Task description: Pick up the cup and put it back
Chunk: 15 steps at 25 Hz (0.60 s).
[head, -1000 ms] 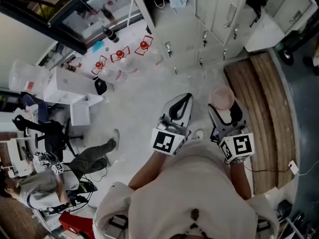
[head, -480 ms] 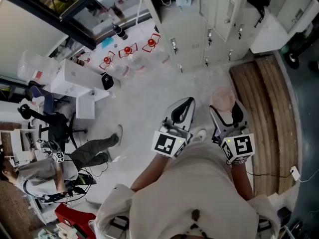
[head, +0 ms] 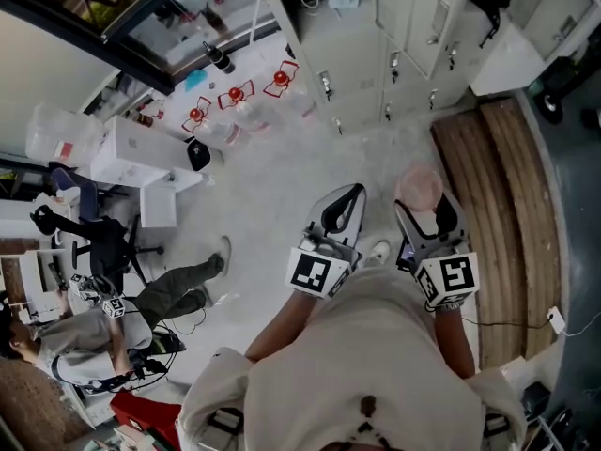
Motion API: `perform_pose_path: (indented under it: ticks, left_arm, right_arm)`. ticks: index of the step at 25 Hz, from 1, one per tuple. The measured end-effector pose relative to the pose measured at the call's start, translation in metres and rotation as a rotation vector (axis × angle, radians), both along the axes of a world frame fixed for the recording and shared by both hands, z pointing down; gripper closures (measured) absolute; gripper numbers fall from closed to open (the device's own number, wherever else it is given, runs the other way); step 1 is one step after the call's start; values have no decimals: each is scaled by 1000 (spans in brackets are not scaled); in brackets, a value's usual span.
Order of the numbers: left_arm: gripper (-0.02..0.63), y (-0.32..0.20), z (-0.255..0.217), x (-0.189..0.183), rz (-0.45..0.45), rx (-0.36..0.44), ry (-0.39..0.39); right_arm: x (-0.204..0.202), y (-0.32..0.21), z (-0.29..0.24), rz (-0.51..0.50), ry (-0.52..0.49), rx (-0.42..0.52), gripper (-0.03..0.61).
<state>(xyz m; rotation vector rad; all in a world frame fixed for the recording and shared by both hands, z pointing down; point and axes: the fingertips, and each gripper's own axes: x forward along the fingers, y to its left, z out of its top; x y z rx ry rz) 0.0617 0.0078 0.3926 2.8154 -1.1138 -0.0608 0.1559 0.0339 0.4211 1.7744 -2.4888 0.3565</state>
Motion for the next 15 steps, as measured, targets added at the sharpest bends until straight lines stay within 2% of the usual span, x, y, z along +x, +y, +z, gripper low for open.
perform_pose_path:
  ticks: [10,15]
  left_arm:
    - [604,-99,-4,-32,-1,-3,27]
    - [604,-148,-12,-47,36,8,48]
  right_arm:
    - [-29,-94,-1,18,26,-11,253]
    - [-44,-146,-5,61,30,-3,253]
